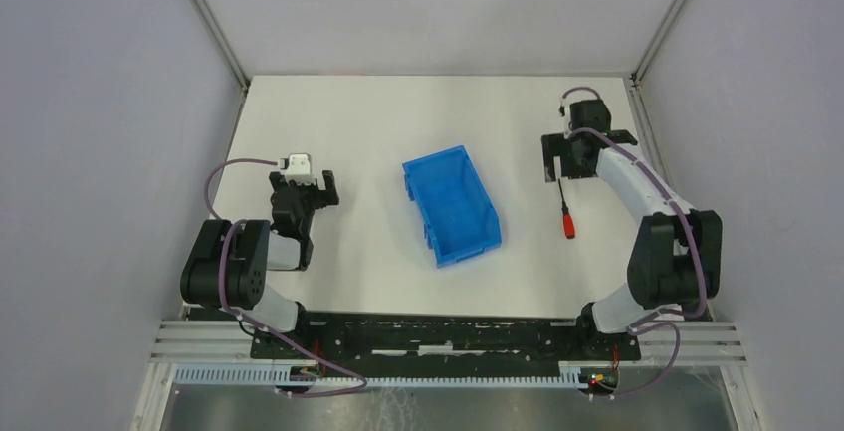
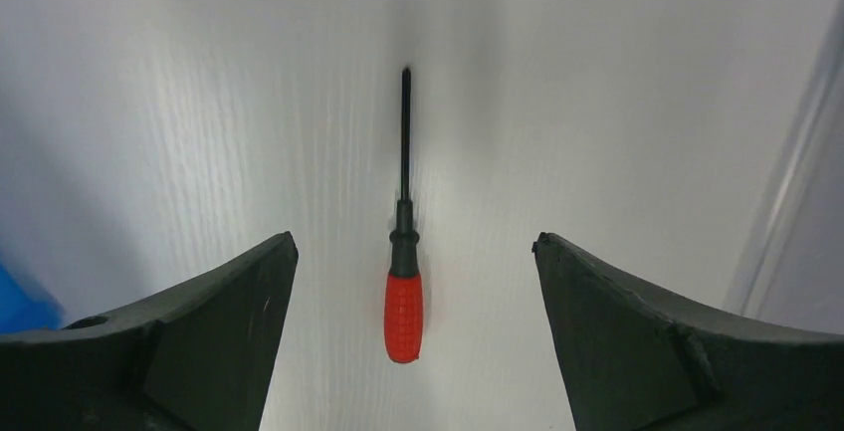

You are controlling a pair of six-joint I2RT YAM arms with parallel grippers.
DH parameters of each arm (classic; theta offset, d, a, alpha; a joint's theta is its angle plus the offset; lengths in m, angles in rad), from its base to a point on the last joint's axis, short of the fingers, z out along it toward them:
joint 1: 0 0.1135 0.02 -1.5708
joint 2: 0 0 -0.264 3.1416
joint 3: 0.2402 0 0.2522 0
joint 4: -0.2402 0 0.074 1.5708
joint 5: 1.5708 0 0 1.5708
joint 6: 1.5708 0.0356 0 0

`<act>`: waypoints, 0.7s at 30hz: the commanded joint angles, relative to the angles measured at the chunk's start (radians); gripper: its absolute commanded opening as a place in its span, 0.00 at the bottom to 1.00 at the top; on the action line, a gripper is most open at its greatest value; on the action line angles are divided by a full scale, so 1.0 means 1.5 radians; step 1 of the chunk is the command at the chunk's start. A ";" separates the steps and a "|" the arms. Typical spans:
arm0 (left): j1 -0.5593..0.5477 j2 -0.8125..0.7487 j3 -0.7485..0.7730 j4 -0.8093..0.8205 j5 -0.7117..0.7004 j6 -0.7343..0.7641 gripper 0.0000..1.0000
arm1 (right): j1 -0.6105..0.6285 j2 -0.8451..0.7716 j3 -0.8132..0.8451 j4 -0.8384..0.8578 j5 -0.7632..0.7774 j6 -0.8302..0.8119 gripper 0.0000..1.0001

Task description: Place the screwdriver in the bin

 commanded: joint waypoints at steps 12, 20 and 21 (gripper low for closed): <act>-0.001 -0.007 0.003 0.026 -0.003 -0.021 1.00 | -0.029 0.097 -0.148 0.047 -0.029 0.009 0.11; -0.001 -0.007 0.003 0.026 -0.003 -0.021 1.00 | -0.037 0.089 0.140 -0.223 -0.033 -0.043 0.00; -0.001 -0.007 0.003 0.026 -0.002 -0.021 1.00 | -0.037 0.093 0.177 -0.255 -0.016 -0.042 0.00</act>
